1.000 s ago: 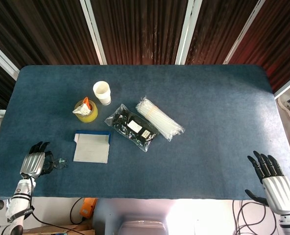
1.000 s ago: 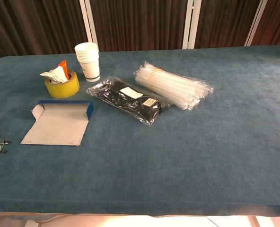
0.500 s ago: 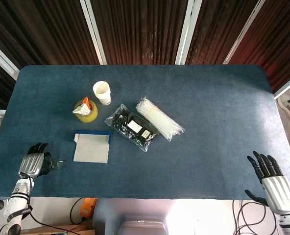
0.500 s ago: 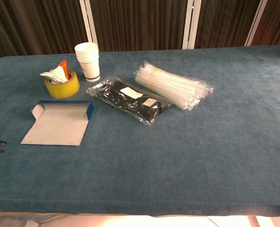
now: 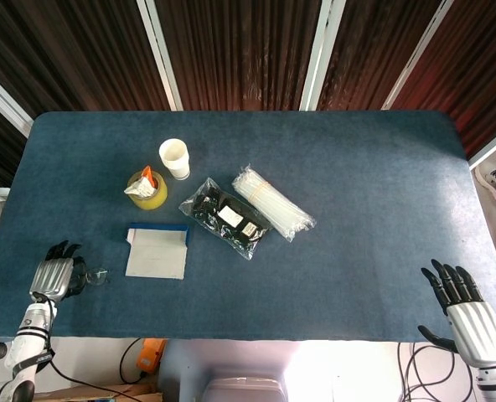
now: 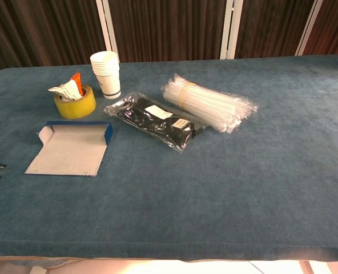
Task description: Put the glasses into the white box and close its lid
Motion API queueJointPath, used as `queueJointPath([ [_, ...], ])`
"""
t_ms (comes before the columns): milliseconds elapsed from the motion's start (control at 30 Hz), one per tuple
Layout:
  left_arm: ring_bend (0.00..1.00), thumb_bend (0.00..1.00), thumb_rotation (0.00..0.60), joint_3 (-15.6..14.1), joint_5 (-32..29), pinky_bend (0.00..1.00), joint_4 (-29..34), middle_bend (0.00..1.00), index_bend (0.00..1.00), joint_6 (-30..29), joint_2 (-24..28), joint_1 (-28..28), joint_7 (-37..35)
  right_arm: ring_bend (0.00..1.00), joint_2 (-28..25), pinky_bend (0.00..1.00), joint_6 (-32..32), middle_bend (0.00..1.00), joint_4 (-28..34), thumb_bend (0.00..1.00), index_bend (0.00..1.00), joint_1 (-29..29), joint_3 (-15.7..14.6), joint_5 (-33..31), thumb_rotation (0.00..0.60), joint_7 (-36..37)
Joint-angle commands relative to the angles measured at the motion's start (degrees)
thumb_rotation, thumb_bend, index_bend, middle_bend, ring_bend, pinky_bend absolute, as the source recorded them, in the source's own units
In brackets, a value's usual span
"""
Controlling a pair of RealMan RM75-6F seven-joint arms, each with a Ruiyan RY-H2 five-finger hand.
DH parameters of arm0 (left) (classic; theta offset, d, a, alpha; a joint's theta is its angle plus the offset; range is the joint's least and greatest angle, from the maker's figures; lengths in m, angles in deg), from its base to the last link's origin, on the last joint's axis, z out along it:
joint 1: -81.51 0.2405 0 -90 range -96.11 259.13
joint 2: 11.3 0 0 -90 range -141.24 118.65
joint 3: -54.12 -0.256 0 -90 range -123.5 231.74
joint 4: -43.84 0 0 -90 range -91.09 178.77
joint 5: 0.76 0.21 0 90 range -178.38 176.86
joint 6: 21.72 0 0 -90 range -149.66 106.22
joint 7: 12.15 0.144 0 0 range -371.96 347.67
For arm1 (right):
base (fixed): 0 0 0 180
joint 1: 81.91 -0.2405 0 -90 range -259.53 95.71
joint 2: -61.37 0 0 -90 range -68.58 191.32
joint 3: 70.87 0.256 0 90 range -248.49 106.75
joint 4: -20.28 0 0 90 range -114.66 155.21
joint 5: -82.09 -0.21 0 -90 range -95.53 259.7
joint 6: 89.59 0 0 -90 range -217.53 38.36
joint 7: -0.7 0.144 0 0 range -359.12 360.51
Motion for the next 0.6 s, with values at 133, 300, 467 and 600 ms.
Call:
queueJointPath([
  [133, 0.02, 0.59, 0.600, 0.55, 4.04, 0.08, -0.39, 0.17, 0.77, -3.95, -0.29, 0.24, -4.04, 0.00, 0.01, 0.00, 0.12, 0.00, 0.04, 0.28, 0.00, -0.02, -0.01, -0.01, 0.600, -0.16],
  [300, 0.02, 0.59, 0.600, 1.49, 8.78, 0.08, 0.42, 0.16, 0.77, -8.35, -1.02, -0.84, -6.25, 0.00, 0.03, 0.00, 0.22, 0.00, 0.07, 0.28, 0.00, -0.05, 0.01, -0.02, 0.600, -0.15],
  [467, 0.02, 0.59, 0.600, 2.45, 10.91, 0.08, 2.25, 0.17, 0.77, -10.52, -3.05, -2.77, -2.35, 0.00, 0.00, 0.00, 0.34, 0.00, 0.13, 0.28, 0.00, -0.15, 0.05, -0.03, 0.600, -0.02],
  [600, 0.02, 0.59, 0.600, 3.56, 11.05, 0.08, 2.90, 0.17, 0.77, -9.76, -6.20, -5.45, 1.84, 0.00, -0.23, 0.00, 0.49, 0.00, 0.15, 0.28, 0.00, -0.26, -0.01, 0.06, 0.600, 0.51],
])
